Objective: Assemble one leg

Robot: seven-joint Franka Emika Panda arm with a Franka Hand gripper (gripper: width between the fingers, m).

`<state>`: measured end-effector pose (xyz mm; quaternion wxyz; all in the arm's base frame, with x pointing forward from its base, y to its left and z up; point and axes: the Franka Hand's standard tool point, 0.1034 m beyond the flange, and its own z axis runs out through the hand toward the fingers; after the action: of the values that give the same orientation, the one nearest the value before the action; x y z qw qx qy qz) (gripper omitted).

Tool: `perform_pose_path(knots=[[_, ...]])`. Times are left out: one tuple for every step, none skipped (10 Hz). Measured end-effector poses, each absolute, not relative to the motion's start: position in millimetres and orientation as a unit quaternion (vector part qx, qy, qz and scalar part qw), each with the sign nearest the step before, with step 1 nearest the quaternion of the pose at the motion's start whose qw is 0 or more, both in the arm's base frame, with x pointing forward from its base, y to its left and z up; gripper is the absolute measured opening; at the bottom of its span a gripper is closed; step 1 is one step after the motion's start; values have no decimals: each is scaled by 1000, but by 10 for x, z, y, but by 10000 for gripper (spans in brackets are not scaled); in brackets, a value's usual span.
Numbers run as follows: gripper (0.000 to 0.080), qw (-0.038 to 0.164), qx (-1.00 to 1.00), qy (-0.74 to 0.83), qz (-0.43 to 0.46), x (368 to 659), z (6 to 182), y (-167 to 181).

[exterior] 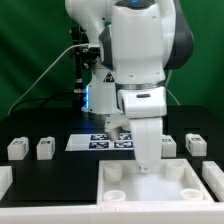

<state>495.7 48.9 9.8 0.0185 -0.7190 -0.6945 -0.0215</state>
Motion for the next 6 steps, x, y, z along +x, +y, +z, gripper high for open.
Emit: perform_pose_path(knots=[[64, 22, -723, -691, -17, 4961, 98, 551], [64, 23, -717, -697, -14, 4963, 97, 643], [64, 23, -710, -704, -15, 4966, 88, 745], [64, 22, -709, -705, -14, 4966, 86, 753], [64, 21, -714, -700, -13, 4966, 85, 766], [64, 20, -719, -695, -12, 4966, 84, 764]])
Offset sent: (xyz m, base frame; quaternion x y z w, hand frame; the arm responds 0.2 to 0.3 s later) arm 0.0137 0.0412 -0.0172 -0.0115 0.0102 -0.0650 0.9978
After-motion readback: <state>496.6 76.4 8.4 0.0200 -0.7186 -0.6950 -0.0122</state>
